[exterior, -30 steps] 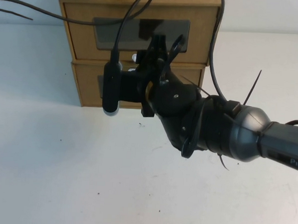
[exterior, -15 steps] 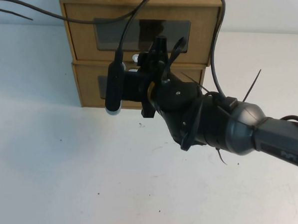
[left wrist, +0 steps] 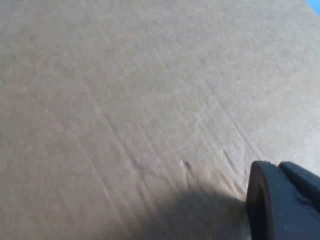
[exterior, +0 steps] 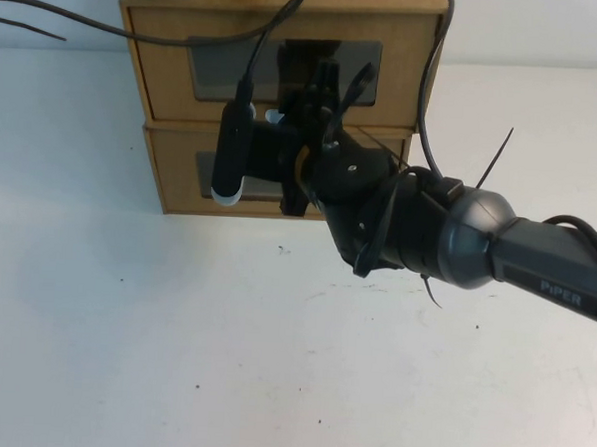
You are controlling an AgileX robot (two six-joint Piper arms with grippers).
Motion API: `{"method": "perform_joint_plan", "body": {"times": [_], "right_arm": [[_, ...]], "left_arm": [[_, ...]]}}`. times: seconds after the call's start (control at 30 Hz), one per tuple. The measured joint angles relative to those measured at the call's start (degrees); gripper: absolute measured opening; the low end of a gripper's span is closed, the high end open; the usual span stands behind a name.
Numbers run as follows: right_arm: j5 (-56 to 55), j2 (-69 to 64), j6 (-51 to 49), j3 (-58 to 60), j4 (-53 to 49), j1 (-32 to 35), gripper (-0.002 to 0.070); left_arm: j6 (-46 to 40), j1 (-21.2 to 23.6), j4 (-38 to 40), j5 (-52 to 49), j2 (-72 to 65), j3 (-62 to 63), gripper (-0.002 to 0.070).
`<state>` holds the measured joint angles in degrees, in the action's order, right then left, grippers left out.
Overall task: Open the shoe box
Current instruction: 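Pull the top drawer of the cardboard box fully open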
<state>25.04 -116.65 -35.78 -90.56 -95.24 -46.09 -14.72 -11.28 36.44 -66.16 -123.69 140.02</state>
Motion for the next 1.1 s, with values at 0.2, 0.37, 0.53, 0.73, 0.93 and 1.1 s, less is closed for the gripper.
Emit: {"method": "perform_joint_plan", "body": {"times": [0.2,0.37,0.53,0.73,0.93,1.1], "right_arm": [[-1.21,-0.1,0.0,-0.22,0.0,0.3,0.0281],[-1.66,-0.63,0.0,-0.22,-0.12,0.3,0.0282],[-0.75,-1.46,0.0,-0.84,-1.09,0.3,0.0261],[-0.16,-1.78,0.0,-1.43,-1.69,0.3,0.0184],[0.28,-1.78,0.0,-1.43,-1.81,0.3,0.014],[0.55,-1.78,0.0,-1.43,-1.93,0.2,0.0067]], "left_arm": [[0.0,0.0,0.0,0.0,0.0,0.0,-0.0005],[0.0,0.0,0.0,0.0,0.0,0.0,-0.0005],[0.0,0.0,0.0,0.0,0.0,0.0,-0.0005],[0.0,0.0,0.0,0.0,0.0,0.0,-0.0005],[0.0,0.0,0.0,0.0,0.0,0.0,-0.0005],[0.0,0.0,0.0,0.0,0.0,0.0,-0.0005]]}}
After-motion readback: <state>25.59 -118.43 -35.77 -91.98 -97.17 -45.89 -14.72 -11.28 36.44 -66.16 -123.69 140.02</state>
